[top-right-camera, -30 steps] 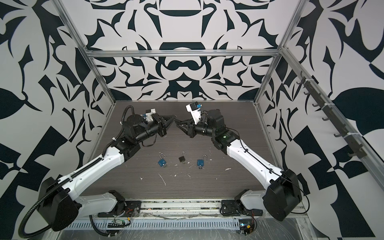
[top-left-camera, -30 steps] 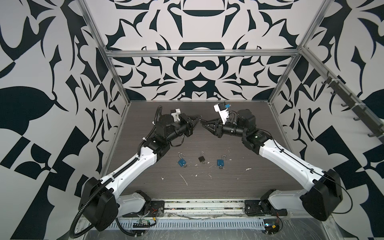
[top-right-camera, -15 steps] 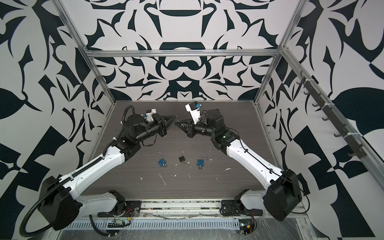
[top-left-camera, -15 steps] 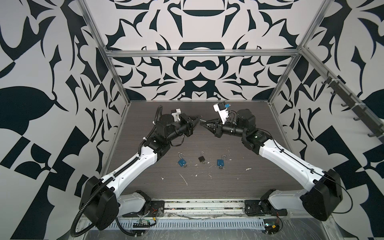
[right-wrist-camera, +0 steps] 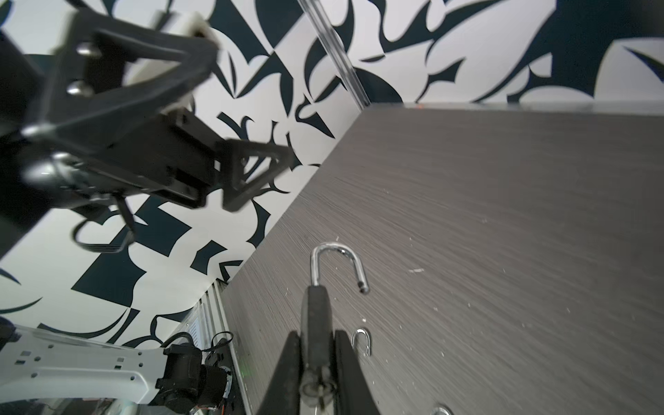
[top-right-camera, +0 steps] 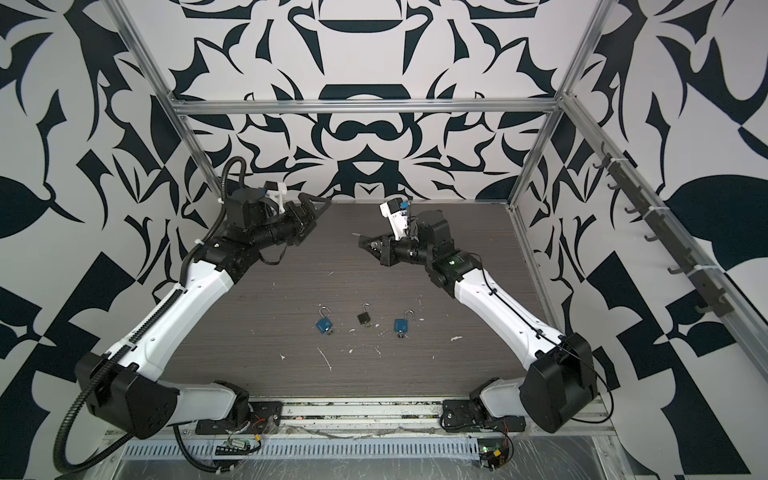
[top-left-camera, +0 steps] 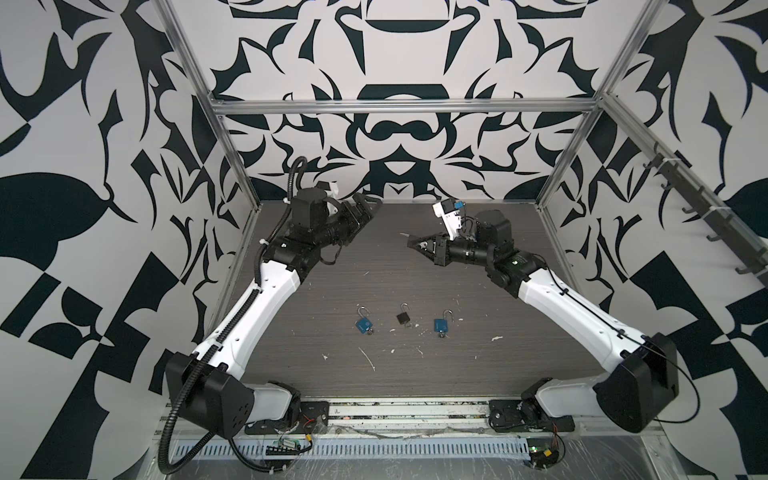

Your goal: Lock with the key

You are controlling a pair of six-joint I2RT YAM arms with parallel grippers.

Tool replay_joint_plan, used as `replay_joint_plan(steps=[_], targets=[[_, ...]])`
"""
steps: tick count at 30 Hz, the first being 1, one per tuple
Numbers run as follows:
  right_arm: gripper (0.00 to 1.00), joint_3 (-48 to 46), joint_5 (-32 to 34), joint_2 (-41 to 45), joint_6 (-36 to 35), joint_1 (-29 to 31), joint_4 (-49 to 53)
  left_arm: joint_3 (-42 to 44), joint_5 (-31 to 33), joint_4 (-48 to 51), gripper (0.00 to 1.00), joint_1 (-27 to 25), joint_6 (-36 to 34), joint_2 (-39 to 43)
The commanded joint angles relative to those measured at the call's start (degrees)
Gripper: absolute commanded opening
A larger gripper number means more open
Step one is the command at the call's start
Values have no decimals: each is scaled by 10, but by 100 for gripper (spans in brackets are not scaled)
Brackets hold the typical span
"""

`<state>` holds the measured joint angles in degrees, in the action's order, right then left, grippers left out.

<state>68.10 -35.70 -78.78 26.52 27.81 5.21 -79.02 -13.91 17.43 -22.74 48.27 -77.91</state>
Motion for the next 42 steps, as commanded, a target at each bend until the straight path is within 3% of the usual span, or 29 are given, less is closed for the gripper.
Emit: replay_joint_plan(steps=[1, 4, 10, 15, 20, 23, 27, 33, 42], targets=[[0, 49, 5, 8, 27, -12, 123, -35, 130, 196, 99, -2, -314, -38], [0, 52, -3, 19, 43, -30, 180, -38, 182, 198, 99, -3, -348, -42], [0, 49, -65, 57, 77, -51, 222, 49, 103, 85, 99, -2, -438, 43], [0, 37, -178, 60, 186, -57, 150, 80, -87, 52, 99, -1, -478, 93], [0, 3, -234, 55, 270, -57, 54, 110, -257, 3, 99, -1, -464, 105], [0, -15, -272, 52, 316, -57, -11, 143, -328, -55, 94, 0, -441, 117], [0, -32, -285, 60, 330, -55, -34, 146, -428, -121, 75, 8, -371, 100], [0, -41, -271, 69, 311, -50, -22, 156, -470, -205, 68, 8, -285, 78], [0, -19, -267, 57, 327, -20, -43, 173, -417, -204, 67, 8, -294, 84]])
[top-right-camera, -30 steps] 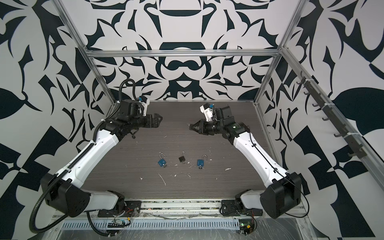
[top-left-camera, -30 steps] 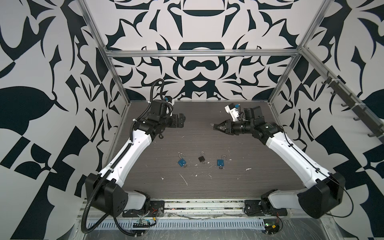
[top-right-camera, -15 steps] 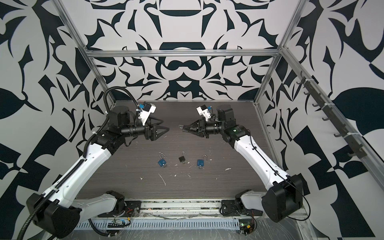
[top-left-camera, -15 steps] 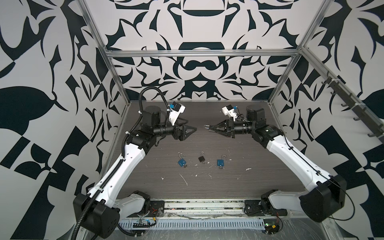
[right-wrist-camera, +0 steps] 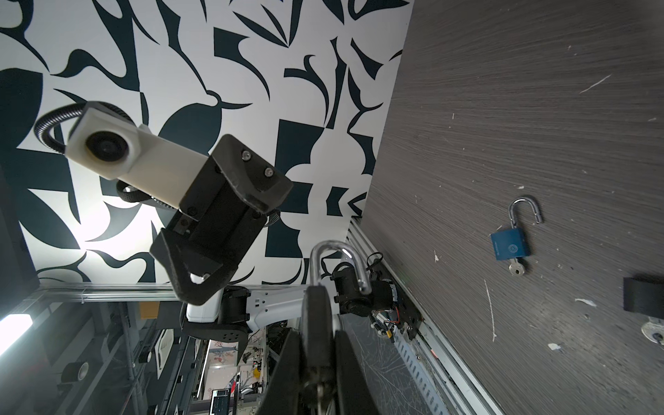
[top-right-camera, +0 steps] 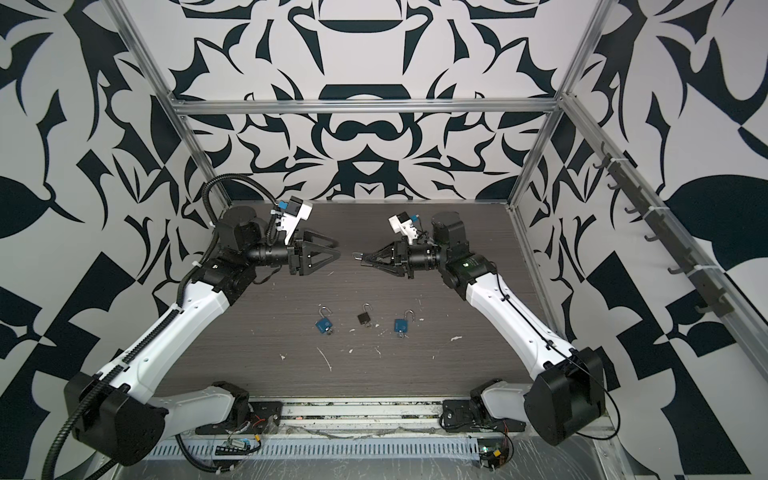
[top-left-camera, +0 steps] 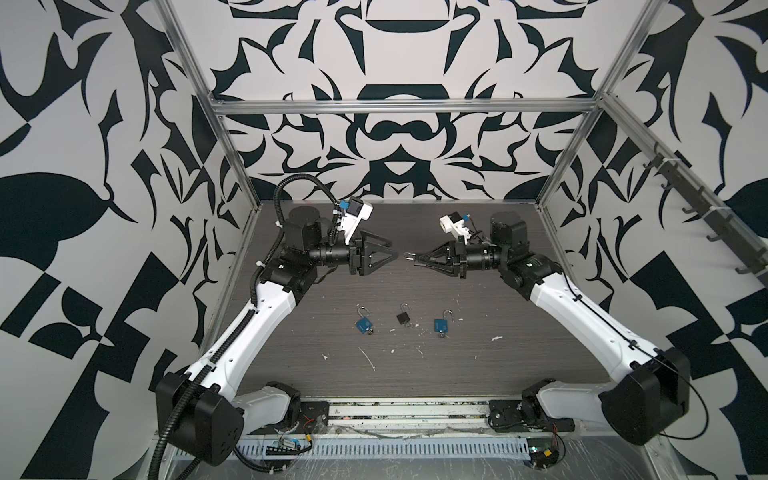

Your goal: Lock with the key

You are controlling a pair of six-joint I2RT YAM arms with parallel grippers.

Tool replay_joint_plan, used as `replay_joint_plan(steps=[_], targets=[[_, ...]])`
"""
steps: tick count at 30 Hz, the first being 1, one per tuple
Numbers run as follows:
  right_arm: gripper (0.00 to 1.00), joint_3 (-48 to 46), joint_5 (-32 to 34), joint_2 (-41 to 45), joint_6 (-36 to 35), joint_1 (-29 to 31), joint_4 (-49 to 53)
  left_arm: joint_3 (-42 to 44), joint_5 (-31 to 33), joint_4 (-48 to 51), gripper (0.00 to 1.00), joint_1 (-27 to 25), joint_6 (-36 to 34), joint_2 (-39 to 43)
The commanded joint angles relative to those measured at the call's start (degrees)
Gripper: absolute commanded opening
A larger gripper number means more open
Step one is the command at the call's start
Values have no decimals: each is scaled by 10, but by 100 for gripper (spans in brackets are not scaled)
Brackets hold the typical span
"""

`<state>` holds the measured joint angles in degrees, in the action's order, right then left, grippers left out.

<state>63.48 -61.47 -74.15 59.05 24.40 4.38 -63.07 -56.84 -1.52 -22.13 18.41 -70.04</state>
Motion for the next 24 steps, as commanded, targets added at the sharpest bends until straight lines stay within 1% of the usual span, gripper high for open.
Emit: replay_joint_plan(steps=[1, 4, 6, 11, 14, 17, 19, 20, 21, 24], targets=[[0, 31, -8, 8, 0, 21, -36, 13, 15, -12, 67, 2, 5, 5], [0, 45, -2, 0, 1, 36, -37, 11, 10, -7, 68, 2, 5, 0], [0, 50, -1, -6, 4, 41, -42, 11, -6, -14, 67, 2, 13, -6], [0, 51, 3, -16, 45, 42, -100, 13, -36, -29, 62, 1, 34, -17], [0, 47, 8, -21, 73, 41, -131, 32, -39, -71, 60, 1, 62, -17], [0, 33, 11, -27, 130, 41, -209, 47, -50, -124, 57, 1, 104, -25], [0, 35, 13, -30, 135, 42, -208, 52, -62, -159, 54, 1, 131, -26], [0, 35, 14, -30, 135, 41, -208, 52, -66, -172, 53, 1, 144, -46], [0, 35, 14, -31, 133, 42, -206, 52, -70, -182, 51, 1, 152, -51], [0, 37, 17, -29, 115, 41, -178, 51, -72, -191, 49, 1, 160, -54]])
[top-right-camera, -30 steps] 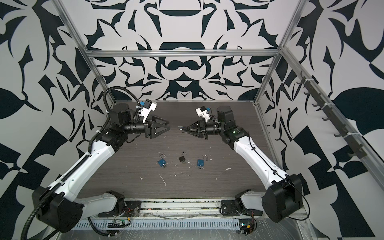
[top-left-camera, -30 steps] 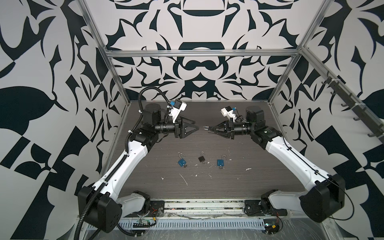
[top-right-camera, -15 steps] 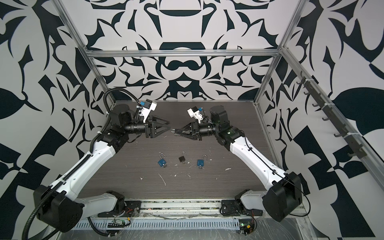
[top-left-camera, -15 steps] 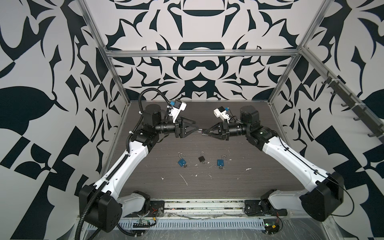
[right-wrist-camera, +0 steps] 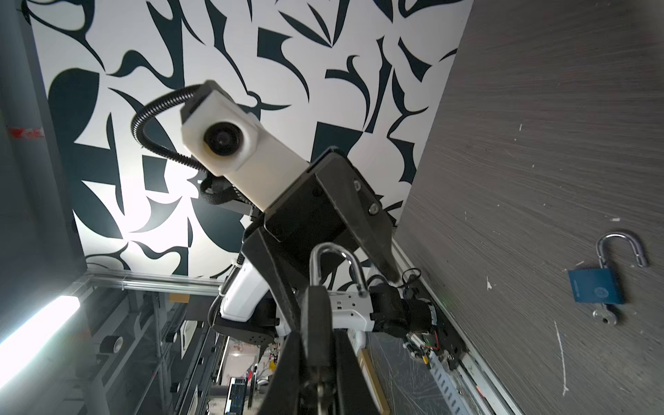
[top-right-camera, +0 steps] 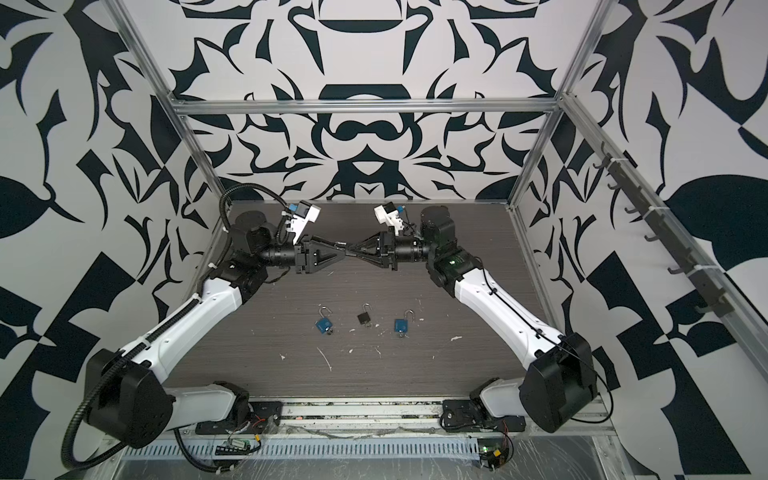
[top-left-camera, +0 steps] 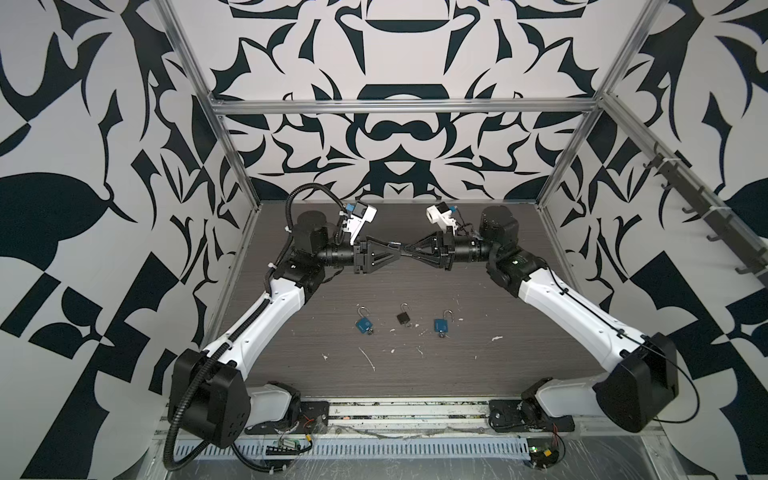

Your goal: Lock with the key

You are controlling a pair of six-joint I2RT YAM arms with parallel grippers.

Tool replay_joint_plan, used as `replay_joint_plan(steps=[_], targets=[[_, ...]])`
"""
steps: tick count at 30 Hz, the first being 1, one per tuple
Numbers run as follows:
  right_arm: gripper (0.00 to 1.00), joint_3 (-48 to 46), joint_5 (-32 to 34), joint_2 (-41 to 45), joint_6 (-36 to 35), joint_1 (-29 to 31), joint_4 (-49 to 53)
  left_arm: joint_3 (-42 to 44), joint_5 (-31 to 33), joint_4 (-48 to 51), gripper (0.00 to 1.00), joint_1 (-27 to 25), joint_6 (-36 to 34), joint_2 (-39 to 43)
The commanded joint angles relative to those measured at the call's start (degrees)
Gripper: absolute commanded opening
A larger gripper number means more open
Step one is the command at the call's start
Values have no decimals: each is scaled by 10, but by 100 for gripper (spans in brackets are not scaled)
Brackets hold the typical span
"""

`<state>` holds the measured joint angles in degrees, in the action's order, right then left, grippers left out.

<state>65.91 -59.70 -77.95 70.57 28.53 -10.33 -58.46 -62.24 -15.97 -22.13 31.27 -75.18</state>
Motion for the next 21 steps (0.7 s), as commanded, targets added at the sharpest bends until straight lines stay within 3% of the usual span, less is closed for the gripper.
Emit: replay_joint_plan(steps=[1, 21], targets=[[0, 13, -1, 10, -7, 0, -22, 4, -18, -47, 48, 1, 31, -3], [0, 12, 25, 4, -39, -8, 15, 3, 1, -41, 27, 1, 44, -4]])
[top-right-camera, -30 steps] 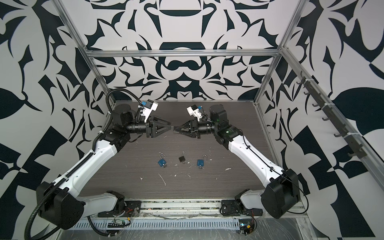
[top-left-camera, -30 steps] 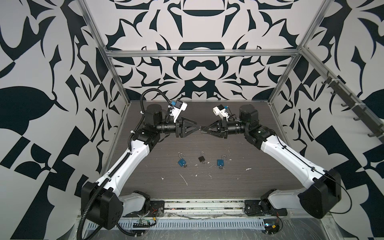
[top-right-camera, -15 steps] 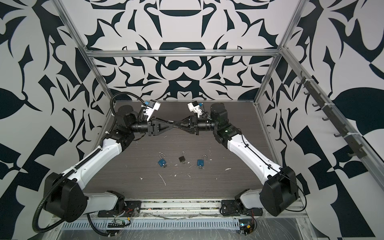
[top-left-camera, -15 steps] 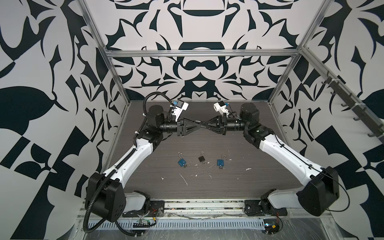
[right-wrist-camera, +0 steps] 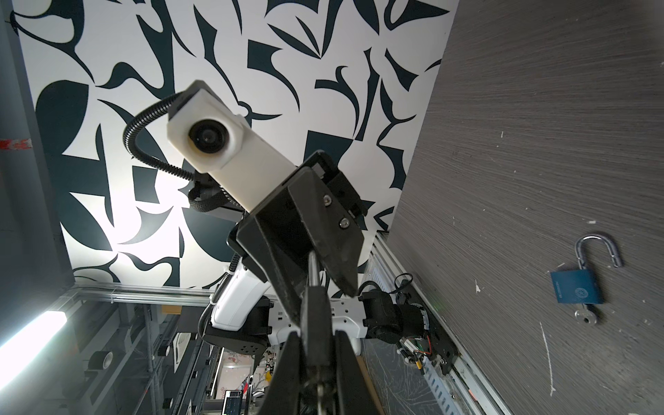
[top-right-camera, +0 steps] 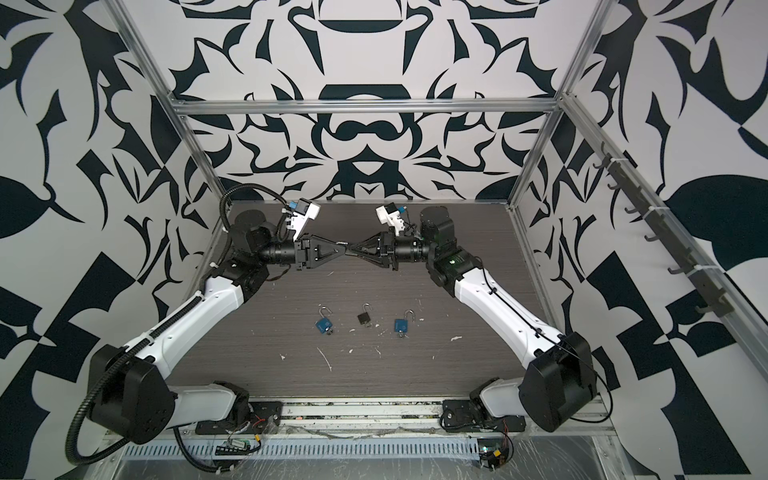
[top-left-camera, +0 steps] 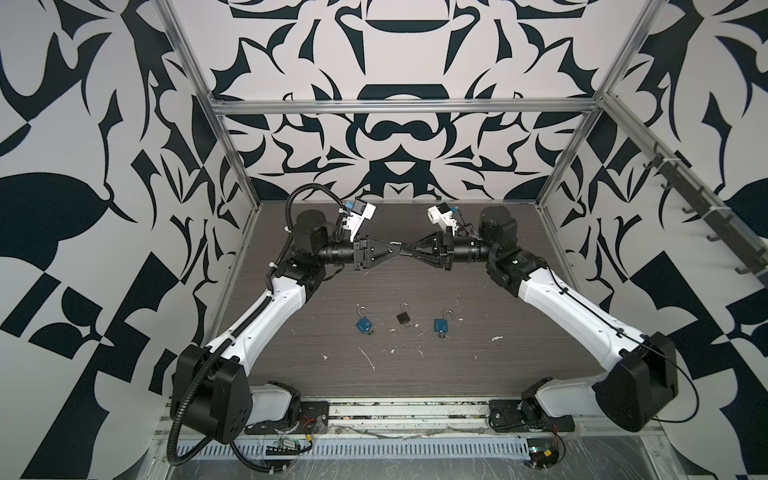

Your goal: Lock with the key

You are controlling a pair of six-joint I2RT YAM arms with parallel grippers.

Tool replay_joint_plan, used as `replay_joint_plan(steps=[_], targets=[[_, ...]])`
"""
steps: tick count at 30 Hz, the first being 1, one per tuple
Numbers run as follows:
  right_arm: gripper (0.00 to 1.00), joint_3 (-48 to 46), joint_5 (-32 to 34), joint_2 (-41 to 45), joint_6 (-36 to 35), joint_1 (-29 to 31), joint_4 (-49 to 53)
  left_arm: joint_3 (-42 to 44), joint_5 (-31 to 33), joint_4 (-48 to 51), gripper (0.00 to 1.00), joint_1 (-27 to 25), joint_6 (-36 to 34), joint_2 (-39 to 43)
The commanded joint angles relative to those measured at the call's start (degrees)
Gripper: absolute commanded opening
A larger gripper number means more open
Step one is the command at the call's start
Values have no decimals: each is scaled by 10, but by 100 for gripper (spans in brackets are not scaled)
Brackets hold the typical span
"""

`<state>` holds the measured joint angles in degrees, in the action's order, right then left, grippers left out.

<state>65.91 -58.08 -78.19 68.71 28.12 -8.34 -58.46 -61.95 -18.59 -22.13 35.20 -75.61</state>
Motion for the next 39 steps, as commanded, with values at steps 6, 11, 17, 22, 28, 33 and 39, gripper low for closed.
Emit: replay_joint_plan(steps=[6, 11, 17, 22, 28, 33, 39], targets=[[0, -3, 13, 24, -50, -14, -9, 6, 1, -19, 27, 1, 11, 2], [0, -7, 21, 35, -71, -20, 3, 6, -4, -29, 27, 1, 23, -1], [0, -6, 21, 38, -82, -22, 8, 0, -6, -22, 24, 1, 24, -2], [0, -4, 17, 42, -99, -22, 14, 0, -3, -22, 24, 1, 28, -1], [0, -5, 16, 54, -118, -22, 13, -2, 0, -24, 32, 1, 34, -6], [0, -4, 24, 65, -151, -22, 39, -3, 2, -30, 40, 1, 45, -13], [0, -1, 21, 66, -180, -22, 61, -3, 4, -46, 39, 1, 60, -16]])
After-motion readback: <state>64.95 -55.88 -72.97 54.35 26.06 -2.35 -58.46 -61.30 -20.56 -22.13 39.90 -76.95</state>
